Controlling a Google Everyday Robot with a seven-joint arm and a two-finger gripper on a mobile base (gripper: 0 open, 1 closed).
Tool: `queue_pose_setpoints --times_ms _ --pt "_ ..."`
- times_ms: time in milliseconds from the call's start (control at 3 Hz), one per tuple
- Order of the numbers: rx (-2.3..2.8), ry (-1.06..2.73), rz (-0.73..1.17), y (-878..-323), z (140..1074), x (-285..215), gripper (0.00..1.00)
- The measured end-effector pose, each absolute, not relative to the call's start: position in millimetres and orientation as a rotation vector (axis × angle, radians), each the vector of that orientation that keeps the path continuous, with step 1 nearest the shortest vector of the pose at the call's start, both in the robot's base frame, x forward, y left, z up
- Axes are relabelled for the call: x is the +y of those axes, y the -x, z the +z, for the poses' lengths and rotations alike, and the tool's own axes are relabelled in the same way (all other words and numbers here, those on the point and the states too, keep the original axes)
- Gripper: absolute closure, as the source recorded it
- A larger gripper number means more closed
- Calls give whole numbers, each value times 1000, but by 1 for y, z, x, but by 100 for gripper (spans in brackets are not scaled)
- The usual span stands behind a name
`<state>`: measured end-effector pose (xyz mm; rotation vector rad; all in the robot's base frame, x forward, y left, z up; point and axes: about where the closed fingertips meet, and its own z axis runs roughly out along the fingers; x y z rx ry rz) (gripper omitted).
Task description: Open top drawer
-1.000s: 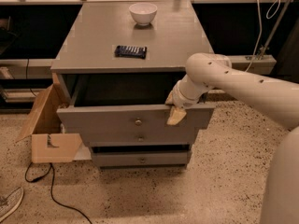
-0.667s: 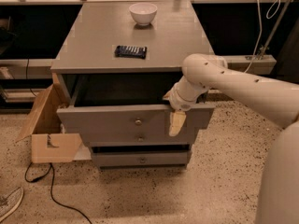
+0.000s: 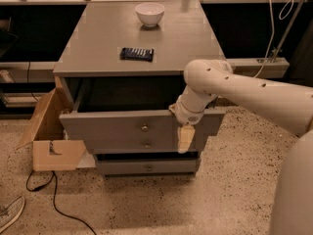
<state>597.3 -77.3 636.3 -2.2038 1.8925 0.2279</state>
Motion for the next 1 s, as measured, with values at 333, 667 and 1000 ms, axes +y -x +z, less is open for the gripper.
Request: queue_pose_setpoints --times_ms 333,667,1000 --pt "1906 2216 238 -586 638 -79 37" --pt "1905 2215 247 -575 644 -80 60" --pt "1881 2199 249 -561 653 -79 83"
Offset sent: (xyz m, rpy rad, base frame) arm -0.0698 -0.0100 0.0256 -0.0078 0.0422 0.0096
